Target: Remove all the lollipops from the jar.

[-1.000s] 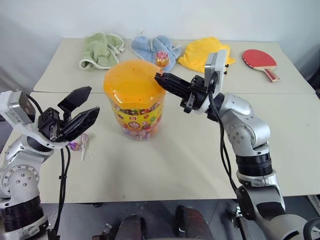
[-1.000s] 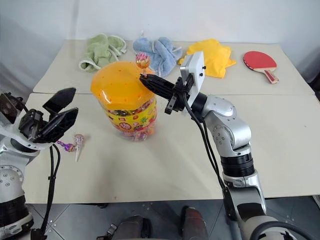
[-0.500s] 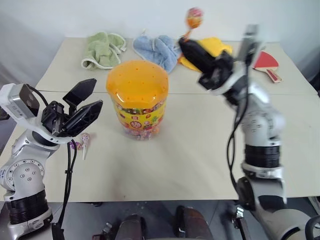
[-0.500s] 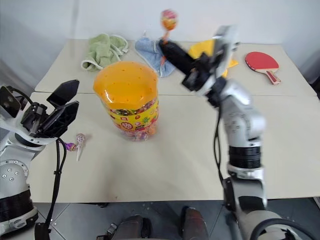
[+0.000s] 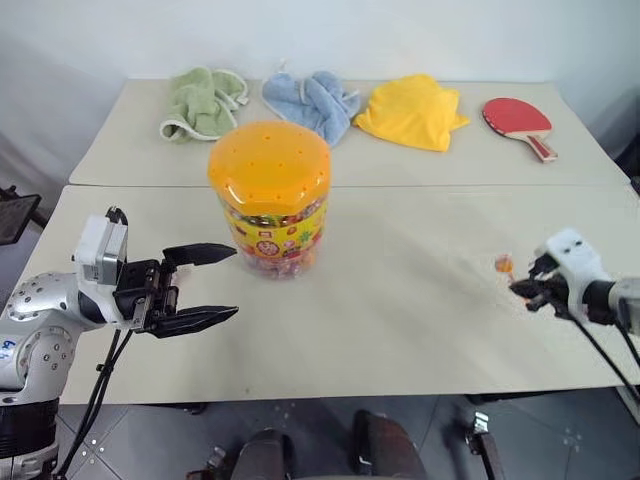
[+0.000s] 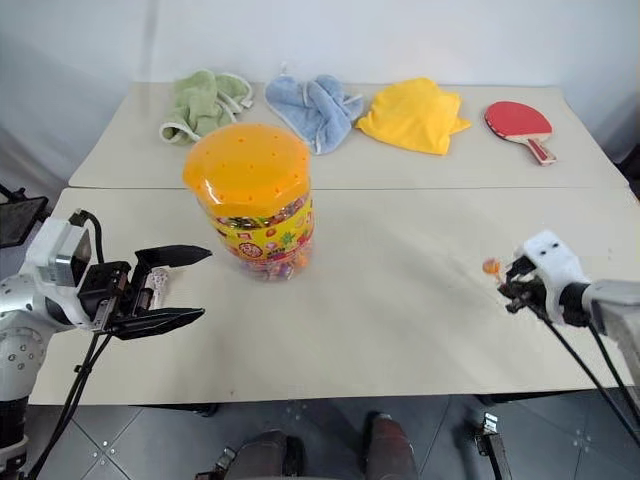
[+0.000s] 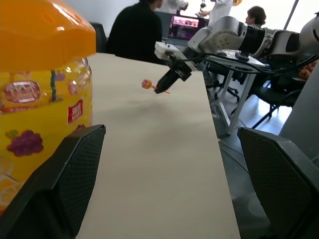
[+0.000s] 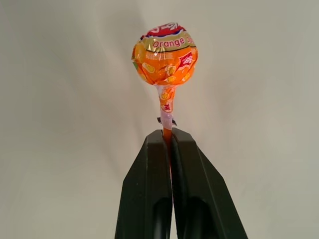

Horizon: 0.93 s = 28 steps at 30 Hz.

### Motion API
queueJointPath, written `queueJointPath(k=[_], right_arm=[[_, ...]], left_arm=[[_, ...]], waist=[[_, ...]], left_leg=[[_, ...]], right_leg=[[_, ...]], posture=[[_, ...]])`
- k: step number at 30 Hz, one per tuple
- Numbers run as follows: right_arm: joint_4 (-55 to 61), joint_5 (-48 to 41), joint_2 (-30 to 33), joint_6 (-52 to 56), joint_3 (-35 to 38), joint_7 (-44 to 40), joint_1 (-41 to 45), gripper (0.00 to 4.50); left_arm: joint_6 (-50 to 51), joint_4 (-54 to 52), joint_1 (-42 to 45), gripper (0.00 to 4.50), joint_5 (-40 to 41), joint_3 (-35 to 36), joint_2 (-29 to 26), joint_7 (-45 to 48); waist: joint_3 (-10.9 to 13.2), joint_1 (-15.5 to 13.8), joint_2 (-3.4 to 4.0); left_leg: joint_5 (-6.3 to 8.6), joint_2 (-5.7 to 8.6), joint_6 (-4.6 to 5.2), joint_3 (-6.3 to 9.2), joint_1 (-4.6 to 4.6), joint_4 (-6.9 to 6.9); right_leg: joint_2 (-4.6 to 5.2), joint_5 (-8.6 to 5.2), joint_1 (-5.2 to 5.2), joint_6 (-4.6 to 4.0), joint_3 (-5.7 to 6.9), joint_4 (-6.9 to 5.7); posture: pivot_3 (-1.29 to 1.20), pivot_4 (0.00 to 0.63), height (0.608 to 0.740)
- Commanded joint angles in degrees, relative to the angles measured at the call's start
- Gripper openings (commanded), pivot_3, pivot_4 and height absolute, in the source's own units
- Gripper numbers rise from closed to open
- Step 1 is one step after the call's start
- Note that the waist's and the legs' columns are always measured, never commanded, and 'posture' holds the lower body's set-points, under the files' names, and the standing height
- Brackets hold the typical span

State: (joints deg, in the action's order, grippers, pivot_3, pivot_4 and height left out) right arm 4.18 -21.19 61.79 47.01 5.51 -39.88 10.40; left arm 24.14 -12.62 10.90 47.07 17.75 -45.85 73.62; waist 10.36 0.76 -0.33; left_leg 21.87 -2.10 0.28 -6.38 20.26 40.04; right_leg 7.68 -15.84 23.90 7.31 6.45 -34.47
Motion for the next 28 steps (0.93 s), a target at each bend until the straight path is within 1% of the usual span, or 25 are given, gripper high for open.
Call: queueJointPath(k=[1, 2, 3, 6, 8, 9, 11, 12, 14, 16, 17, 20, 22, 24, 28], right_arm=[[-0.6, 2.3, -2.2, -3.9, 3.2, 2.1, -1.1, 0.48], [-0.8, 2.5, -2.4, -4.9, 3.7, 1.5, -1.9, 0.65], [-0.9, 2.3, -2.6, -5.0, 4.4, 1.0, -2.7, 0.93], [-1.6, 1.1, -3.5, -7.9, 8.8, -1.1, -5.3, 1.94], [-2.5, 0.8, -4.0, -13.5, 12.1, -3.8, -7.1, 2.65], [-3.2, -1.5, -5.6, -19.9, 15.6, -7.7, -7.5, 2.97], [-4.2, -5.2, -8.3, -29.1, 20.6, -13.9, -7.6, 3.62], [-4.0, -7.3, -9.5, -32.1, 22.8, -17.0, -7.6, 4.01], [-2.3, -11.0, -11.7, -35.6, 24.9, -20.2, -6.1, 4.49], [0.6, -11.0, -13.3, -40.3, 23.1, -21.7, -3.5, 4.49], [2.6, -11.8, -14.0, -40.1, 21.3, -22.2, -2.3, 4.49], [8.5, -11.9, -18.0, -39.3, 12.4, -22.9, 0.5, 4.49], [8.4, -9.6, -20.1, -41.2, 7.2, -25.3, 0.0, 4.49], [7.0, -7.7, -21.6, -43.3, 3.6, -26.8, -0.4, 4.49], [2.7, -5.8, -24.2, -45.9, 1.6, -25.8, 0.1, 4.49]], left_arm=[[-1.9, -0.2, 0.8, 4.5, -1.9, -0.1, -0.2, -0.3], [-2.0, -0.1, 1.1, 4.5, -2.2, -0.1, 0.0, -1.2], [-1.4, -0.1, 1.2, 4.5, -2.1, -0.1, -0.2, -1.6], [-0.6, -0.4, 0.6, 4.5, -2.3, 0.1, -1.2, -1.6], [-0.3, -0.1, -0.2, 4.5, -3.5, 0.2, -2.0, -2.0], [-0.9, 0.5, -0.5, 4.5, -3.9, 0.7, -2.0, -2.2], [-1.9, 1.6, -0.9, 4.5, -5.1, 1.2, -2.0, -3.0], [-2.0, 2.5, -1.1, 4.5, -6.3, 1.1, -2.3, -3.9], [-5.5, 4.7, -2.1, 4.5, -10.9, 0.9, -1.7, -6.6], [-9.8, 6.2, -2.7, 4.5, -16.0, 0.5, -0.9, -10.0], [-12.3, 6.8, -2.9, 4.5, -18.8, 0.5, -0.3, -12.6], [-13.8, 4.5, -5.9, 4.5, -20.1, 2.2, 3.3, -18.0], [-16.1, 2.4, -8.8, 4.5, -21.3, 1.8, 5.3, -19.2], [-16.1, 1.1, -10.9, 4.5, -21.9, 1.4, 6.2, -20.2], [-17.7, -0.9, -14.3, 4.5, -22.7, 1.6, 7.3, -21.4]], waist=[[0.0, 0.0, 0.0], [0.0, -0.2, 0.0], [0.0, -0.4, 0.01], [0.0, -0.7, 0.01], [0.0, -0.9, 0.0], [0.0, -0.9, 0.0], [0.0, -0.8, 0.01], [0.0, -0.8, 0.02], [0.0, -0.8, 0.02], [0.0, -0.5, 0.02], [0.0, -0.5, 0.02], [0.0, -0.4, 0.03], [0.0, -0.5, 0.03], [0.0, -1.0, 0.03], [0.0, -1.9, 0.03]], left_leg=[[0.01, -0.01, -0.01, 0.01, 0.0, 0.0], [0.02, -0.02, -0.03, 0.01, 0.0, 0.0], [0.02, -0.02, -0.04, 0.01, 0.0, -0.02], [0.05, -0.04, -0.07, 0.07, 0.01, -0.06], [0.06, -0.04, -0.07, 0.09, 0.03, -0.07], [0.06, -0.04, -0.07, 0.11, 0.03, -0.07], [0.06, -0.03, -0.07, 0.07, 0.04, -0.05], [0.04, -0.03, -0.05, 0.03, 0.03, -0.04], [0.04, -0.03, -0.04, 0.02, 0.0, -0.04], [0.04, -0.04, -0.04, 0.05, -0.1, -0.06], [0.05, -0.07, -0.05, 0.03, -0.1, -0.06], [0.06, -0.13, -0.08, 0.05, -0.14, -0.07], [0.1, -0.18, -0.13, 0.11, -0.14, -0.05], [0.13, -0.17, -0.12, 0.19, -0.08, -0.05], [0.16, -0.07, -0.04, 0.24, 0.0, 0.11]], right_leg=[[0.0, 0.0, 0.0, 0.0, 0.0, -0.02], [-0.01, 0.0, 0.01, 0.0, 0.0, -0.02], [-0.01, 0.0, 0.01, 0.01, 0.01, -0.01], [-0.05, 0.01, 0.02, 0.02, 0.08, -0.02], [-0.05, 0.02, 0.02, 0.03, 0.11, -0.01], [-0.05, 0.02, 0.02, 0.03, 0.13, 0.0], [-0.08, 0.02, 0.01, 0.03, 0.1, 0.06], [-0.08, 0.02, -0.01, 0.03, 0.07, 0.08], [-0.09, 0.02, -0.04, 0.03, 0.05, 0.09], [-0.1, 0.02, -0.12, 0.03, 0.06, 0.07], [-0.11, 0.02, -0.11, 0.03, 0.05, 0.06], [-0.12, 0.02, -0.09, 0.02, 0.06, 0.0], [-0.11, 0.02, -0.05, 0.02, 0.11, -0.19], [-0.09, 0.02, 0.01, 0.02, 0.22, -0.29], [-0.01, 0.02, -0.02, 0.03, 0.27, -0.24]], posture=[[0.0, 0.15, 0.74], [0.0, 0.15, 0.74], [0.0, 0.15, 0.74], [0.0, 0.15, 0.74], [0.0, 0.15, 0.74], [0.0, 0.15, 0.74], [0.0, 0.15, 0.74], [0.0, 0.15, 0.74], [0.0, 0.15, 0.74], [0.0, 0.15, 0.74], [0.0, 0.15, 0.74], [0.0, 0.15, 0.74], [0.0, 0.15, 0.74], [0.0, 0.15, 0.74], [0.0, 0.15, 0.74]])
